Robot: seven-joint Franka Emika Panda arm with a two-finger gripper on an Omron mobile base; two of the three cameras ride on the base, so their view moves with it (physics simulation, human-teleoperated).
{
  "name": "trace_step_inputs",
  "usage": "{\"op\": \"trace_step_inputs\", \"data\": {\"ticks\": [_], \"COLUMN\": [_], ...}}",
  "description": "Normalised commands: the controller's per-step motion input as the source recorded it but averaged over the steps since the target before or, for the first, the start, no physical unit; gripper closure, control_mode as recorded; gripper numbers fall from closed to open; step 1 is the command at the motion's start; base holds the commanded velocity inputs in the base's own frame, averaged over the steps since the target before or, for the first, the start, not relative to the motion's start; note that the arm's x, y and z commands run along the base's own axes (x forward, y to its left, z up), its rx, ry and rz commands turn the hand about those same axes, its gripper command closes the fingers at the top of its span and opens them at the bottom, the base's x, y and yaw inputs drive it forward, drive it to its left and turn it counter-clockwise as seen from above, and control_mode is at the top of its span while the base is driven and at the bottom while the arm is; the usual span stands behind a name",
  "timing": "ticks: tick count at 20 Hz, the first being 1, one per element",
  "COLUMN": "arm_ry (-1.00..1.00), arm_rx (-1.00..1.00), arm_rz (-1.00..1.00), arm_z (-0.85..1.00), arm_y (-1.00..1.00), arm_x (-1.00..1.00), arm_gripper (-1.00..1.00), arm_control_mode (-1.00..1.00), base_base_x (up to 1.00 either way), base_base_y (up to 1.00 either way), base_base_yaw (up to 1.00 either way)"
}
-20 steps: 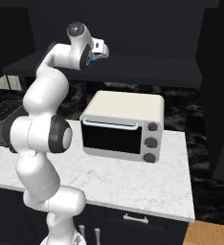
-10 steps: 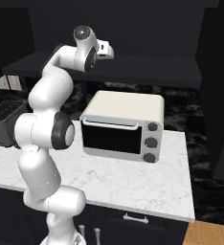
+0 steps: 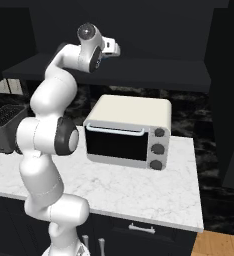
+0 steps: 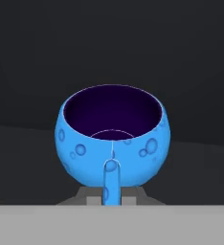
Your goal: Gather all objects into one cabinet and sort the glasses and bowls to opposite sides.
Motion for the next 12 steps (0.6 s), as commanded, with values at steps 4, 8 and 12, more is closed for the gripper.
{"op": "trace_step_inputs", "data": {"ticks": [4,8,12], "arm_ry": [-0.18,-0.14,-0.11], "arm_rx": [0.0,0.0,0.0], "arm_rz": [0.0,0.0,0.0], "arm_z": [0.49,0.23,0.01], "arm_y": [0.0,0.0,0.0], "arm_x": [-0.61,-0.66,-0.83], "arm_gripper": [1.0,1.0,1.0], "arm_control_mode": [-1.0,-1.0,-1.0], "base_base_x": [0.0,0.0,0.0], "base_base_y": [0.0,0.0,0.0], "base_base_yaw": [0.0,0.0,0.0]}}
